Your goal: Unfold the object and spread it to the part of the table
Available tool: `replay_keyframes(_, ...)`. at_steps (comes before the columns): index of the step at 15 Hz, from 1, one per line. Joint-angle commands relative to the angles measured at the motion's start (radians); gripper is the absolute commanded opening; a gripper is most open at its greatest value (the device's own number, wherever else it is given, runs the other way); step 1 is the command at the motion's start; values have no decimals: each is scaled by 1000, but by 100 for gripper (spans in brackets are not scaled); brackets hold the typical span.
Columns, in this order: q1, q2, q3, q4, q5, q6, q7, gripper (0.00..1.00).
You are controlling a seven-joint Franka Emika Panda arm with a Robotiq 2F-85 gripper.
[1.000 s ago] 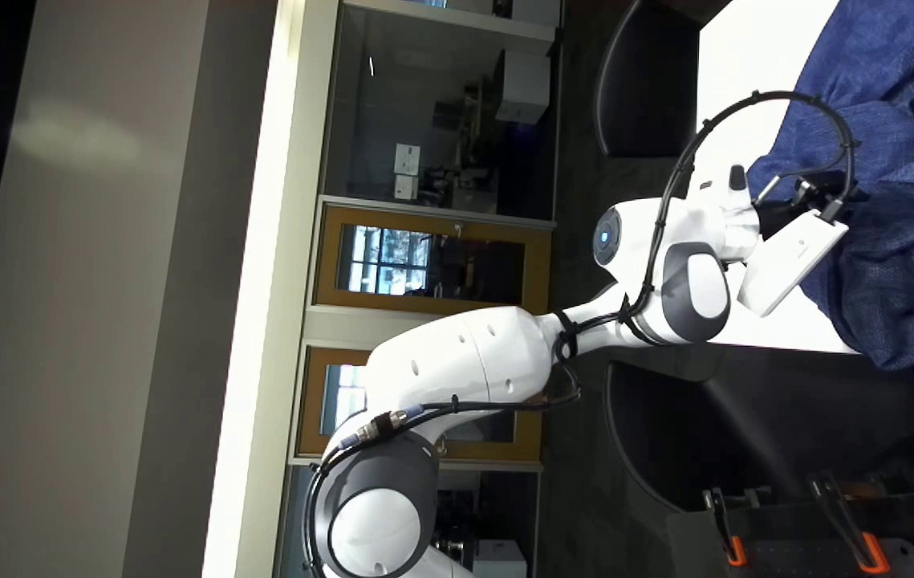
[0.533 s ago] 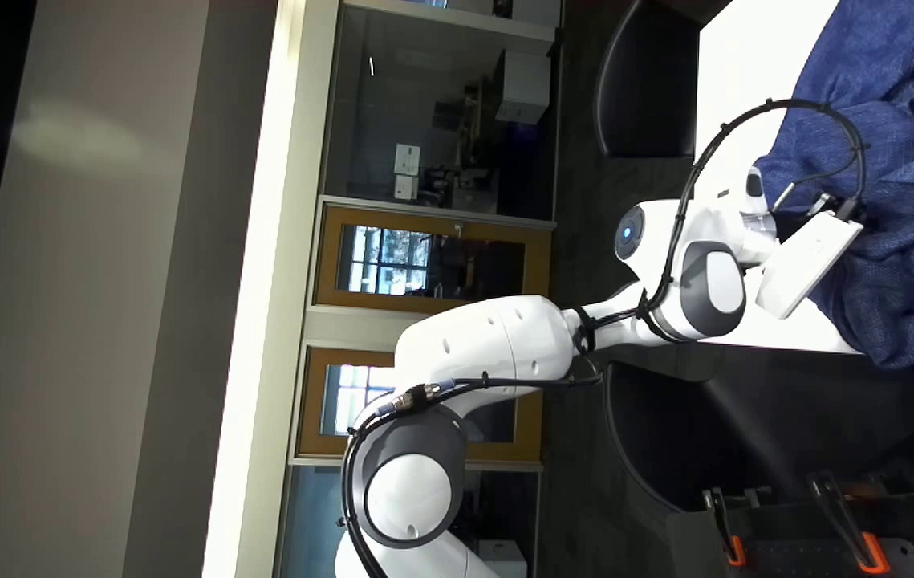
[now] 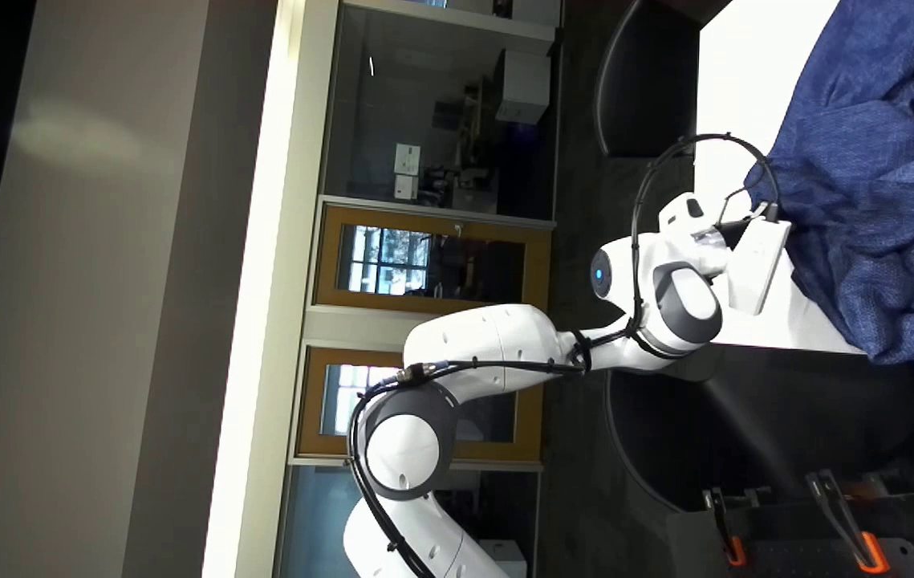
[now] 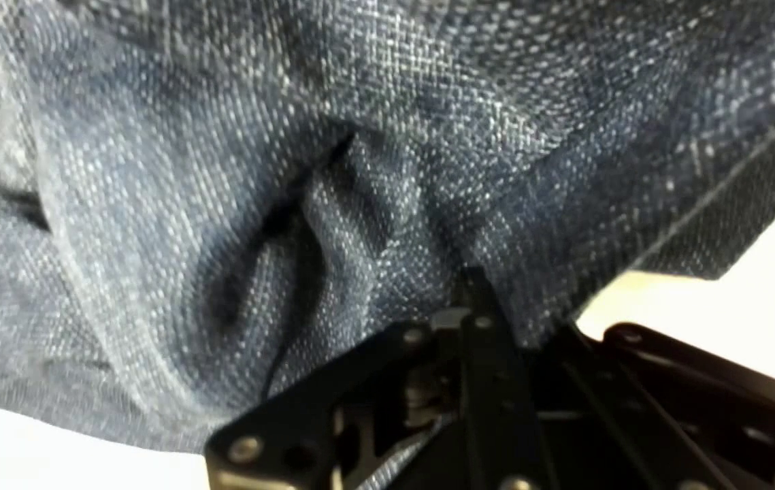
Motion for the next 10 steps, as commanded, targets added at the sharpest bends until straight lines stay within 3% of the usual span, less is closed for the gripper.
replay_keyframes(1,172,-17,-108,-38,-33,128,78,0)
replay_keyframes(6,346,-23,-164,-39,-31,187,113,0)
replay_keyframes(10,429,-27,-155,-38,-33,190,114,0)
